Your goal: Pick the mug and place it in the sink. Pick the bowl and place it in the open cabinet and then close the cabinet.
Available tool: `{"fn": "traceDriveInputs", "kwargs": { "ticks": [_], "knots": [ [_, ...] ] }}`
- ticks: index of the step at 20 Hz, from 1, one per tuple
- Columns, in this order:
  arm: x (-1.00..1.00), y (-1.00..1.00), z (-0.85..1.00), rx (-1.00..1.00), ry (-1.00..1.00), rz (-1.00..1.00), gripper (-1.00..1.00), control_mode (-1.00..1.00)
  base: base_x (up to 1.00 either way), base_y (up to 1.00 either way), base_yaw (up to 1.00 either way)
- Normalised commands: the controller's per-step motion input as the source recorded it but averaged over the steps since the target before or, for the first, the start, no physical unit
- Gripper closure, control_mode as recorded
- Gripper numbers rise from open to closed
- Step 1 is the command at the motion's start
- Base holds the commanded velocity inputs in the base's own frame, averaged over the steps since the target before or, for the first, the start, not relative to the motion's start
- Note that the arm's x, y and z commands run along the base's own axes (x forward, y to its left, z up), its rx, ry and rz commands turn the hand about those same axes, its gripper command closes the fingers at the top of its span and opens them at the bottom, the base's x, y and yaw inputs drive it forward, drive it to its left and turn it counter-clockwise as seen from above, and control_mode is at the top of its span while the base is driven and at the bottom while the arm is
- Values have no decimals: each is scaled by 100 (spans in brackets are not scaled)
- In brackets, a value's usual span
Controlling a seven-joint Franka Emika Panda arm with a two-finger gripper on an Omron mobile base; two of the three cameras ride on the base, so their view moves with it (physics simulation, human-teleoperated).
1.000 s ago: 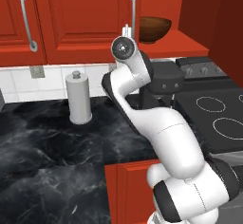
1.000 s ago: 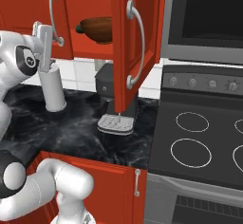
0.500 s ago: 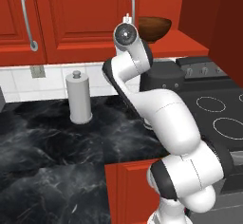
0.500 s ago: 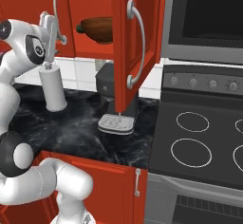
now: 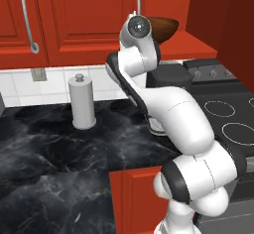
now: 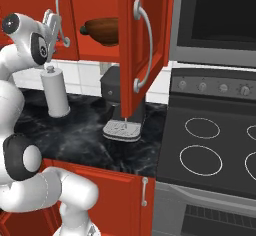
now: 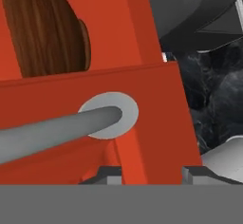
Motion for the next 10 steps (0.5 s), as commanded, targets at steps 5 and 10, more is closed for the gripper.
{"fn": "traceDriveInputs", "kwargs": {
  "ticks": [5, 10],
  "knots": [
    [33, 100, -86, 11, 0, 11, -100, -100, 0, 0, 0],
    [-1, 100, -63, 2, -5, 5, -100, -100, 0, 0, 0]
  ]
}}
